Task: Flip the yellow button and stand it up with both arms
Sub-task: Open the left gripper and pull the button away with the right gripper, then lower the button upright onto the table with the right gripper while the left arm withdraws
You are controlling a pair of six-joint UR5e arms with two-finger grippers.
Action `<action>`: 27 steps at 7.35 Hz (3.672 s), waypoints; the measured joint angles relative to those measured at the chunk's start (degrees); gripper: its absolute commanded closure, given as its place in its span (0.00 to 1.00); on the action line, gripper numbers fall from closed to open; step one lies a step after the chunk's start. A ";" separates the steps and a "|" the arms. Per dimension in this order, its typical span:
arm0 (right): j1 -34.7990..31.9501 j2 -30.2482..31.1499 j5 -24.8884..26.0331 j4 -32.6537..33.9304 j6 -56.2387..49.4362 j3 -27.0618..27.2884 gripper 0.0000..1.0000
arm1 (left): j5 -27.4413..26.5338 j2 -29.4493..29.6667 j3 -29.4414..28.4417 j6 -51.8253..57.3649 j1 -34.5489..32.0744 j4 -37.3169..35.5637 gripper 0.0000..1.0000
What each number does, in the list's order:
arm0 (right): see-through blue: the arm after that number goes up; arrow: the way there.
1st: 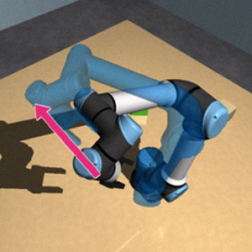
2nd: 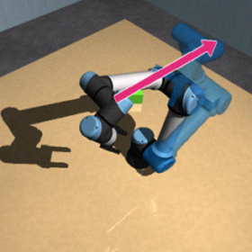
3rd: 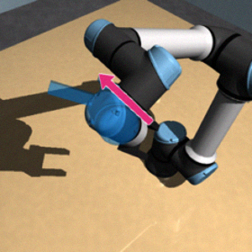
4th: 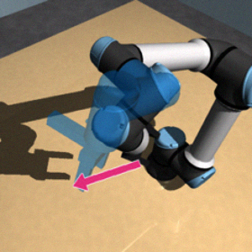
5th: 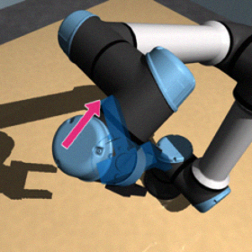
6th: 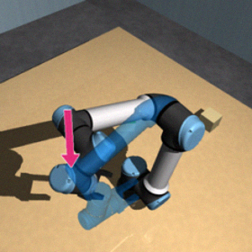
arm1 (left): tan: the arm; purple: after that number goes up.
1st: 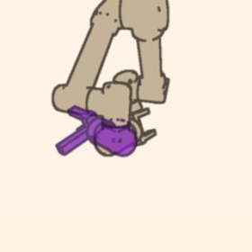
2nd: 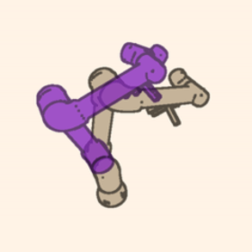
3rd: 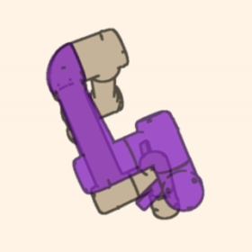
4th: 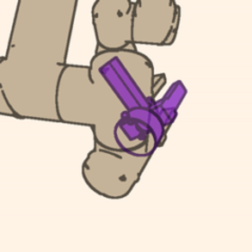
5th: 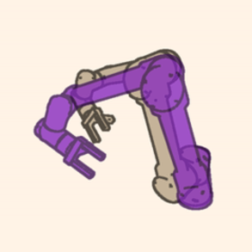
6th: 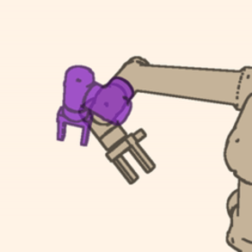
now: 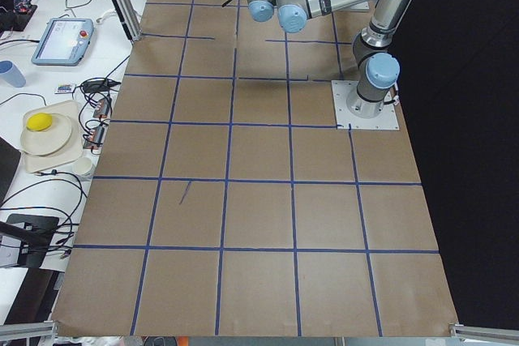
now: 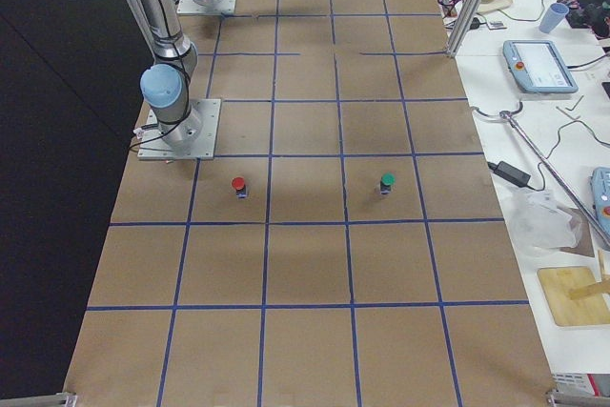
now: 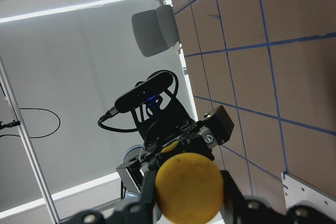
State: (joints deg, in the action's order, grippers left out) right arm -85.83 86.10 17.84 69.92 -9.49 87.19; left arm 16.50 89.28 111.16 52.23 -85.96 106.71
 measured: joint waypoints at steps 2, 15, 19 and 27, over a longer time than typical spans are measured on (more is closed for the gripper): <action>0.01 -0.10 0.06 0.04 -0.10 0.03 0.80 | 0.30 -0.01 -0.11 -0.27 -0.03 -0.35 0.00; 21.08 6.20 70.30 38.89 -58.15 21.48 0.81 | -48.04 17.87 -24.98 -52.50 5.83 -30.11 0.00; 39.26 3.46 65.01 58.07 -93.34 33.74 0.81 | -84.24 18.60 -27.69 -56.10 5.09 -34.09 0.00; 47.71 -6.36 62.85 60.19 -109.89 31.85 0.02 | -107.58 18.73 -30.84 -50.80 1.07 -29.99 0.00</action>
State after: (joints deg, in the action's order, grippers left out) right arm -38.12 79.74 80.69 130.10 -119.38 119.03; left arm -91.09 108.01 80.31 1.43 -84.88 76.71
